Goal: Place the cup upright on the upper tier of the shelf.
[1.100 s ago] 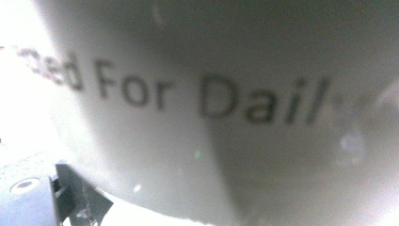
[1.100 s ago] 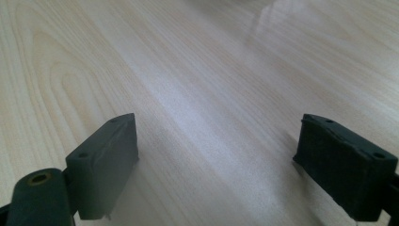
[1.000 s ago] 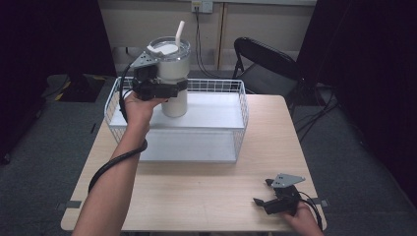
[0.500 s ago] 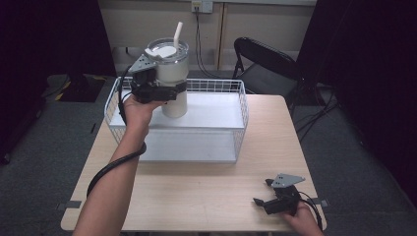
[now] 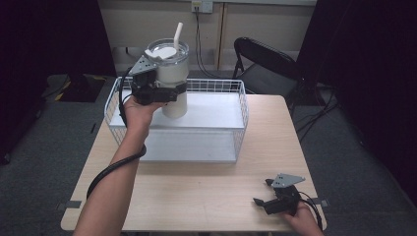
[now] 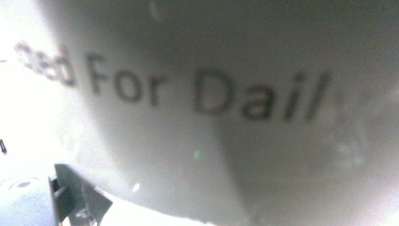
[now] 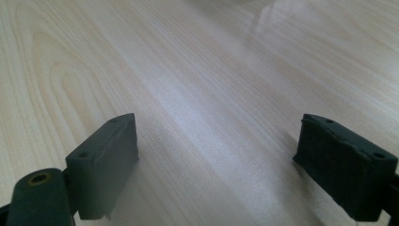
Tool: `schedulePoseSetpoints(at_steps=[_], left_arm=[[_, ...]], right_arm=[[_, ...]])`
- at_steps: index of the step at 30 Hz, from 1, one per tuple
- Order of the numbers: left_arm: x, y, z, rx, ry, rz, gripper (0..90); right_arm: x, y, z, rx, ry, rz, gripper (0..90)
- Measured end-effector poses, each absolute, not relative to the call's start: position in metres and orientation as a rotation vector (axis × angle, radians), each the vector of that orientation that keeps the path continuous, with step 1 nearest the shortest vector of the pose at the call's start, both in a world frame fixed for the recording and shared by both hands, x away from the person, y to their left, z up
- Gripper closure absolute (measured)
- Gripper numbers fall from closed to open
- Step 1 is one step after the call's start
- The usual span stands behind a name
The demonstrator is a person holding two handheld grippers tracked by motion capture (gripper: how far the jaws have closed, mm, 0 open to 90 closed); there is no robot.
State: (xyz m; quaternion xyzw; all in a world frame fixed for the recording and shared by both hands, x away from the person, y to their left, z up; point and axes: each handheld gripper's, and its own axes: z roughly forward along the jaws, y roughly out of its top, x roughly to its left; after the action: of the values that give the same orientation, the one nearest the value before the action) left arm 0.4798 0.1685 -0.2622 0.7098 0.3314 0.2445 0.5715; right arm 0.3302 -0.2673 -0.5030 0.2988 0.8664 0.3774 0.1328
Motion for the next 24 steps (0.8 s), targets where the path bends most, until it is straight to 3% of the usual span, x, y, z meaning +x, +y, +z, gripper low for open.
schedulePoseSetpoints(at_steps=[24], left_arm=[[0.4760,0.1709,-0.2682,1.655,0.796,0.568,8.4]], right_arm=[[0.3302,-0.2673,-0.5030,0.867,2.513,1.095,12.6]])
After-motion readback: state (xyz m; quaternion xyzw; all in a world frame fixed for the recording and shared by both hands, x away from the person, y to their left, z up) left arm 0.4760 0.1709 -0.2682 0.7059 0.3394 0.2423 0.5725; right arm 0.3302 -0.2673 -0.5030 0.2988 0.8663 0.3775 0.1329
